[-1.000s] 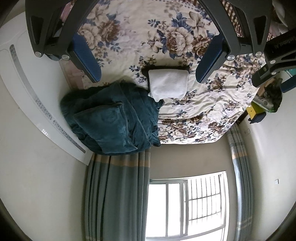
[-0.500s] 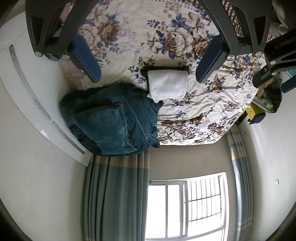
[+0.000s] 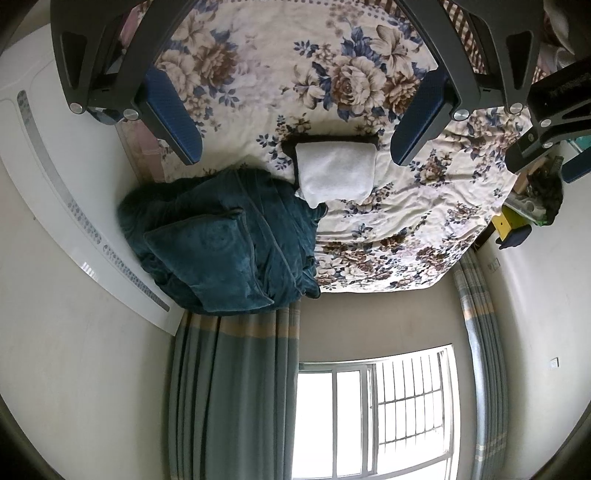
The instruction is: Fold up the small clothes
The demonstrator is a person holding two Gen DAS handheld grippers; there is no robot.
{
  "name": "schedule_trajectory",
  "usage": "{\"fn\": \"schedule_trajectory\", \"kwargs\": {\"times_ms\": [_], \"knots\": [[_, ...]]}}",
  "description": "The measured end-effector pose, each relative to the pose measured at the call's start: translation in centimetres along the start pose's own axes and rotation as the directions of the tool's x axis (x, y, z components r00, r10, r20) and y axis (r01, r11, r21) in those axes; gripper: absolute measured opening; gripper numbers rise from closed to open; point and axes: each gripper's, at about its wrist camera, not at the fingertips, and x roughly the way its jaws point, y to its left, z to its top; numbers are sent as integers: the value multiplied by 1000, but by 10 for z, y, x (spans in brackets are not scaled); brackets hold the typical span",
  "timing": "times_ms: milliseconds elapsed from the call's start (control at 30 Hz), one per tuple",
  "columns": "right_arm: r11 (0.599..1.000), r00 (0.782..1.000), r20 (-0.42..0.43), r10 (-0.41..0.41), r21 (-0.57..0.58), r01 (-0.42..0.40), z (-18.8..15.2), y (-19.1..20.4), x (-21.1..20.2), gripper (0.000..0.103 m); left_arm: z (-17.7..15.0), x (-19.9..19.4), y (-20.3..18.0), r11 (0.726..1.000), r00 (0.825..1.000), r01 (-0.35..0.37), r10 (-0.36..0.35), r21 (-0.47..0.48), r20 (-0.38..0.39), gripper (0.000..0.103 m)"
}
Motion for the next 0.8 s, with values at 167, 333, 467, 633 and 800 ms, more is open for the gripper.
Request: {"fn": "schedule_trajectory", "kwargs": {"times_ms": [167,333,467,633,800], "knots": [[1000,1000,-2,2,-1,-2,-1,1,1,103,0,1,1,1000,1000,-1,1,0,-4,103],[1000,1000,-1,4,-1,-4,1,0,1,103,1,1,1,1000,1000,-4,4,0,-2,103],[1000,1000,0,5,-1,-5,2,1,1,103,2,1,2,1000,1000,-4,4,0,4,103],[1000,1000,2,9,-2,-9,0,0,3,103,2,0,4,1000,1000,-4,4,-1,-1,103],[1000,1000,1,9,-2,-9,0,-1,4,103,4,-1,4,1000,1000,-9,9,2,17,103]]}}
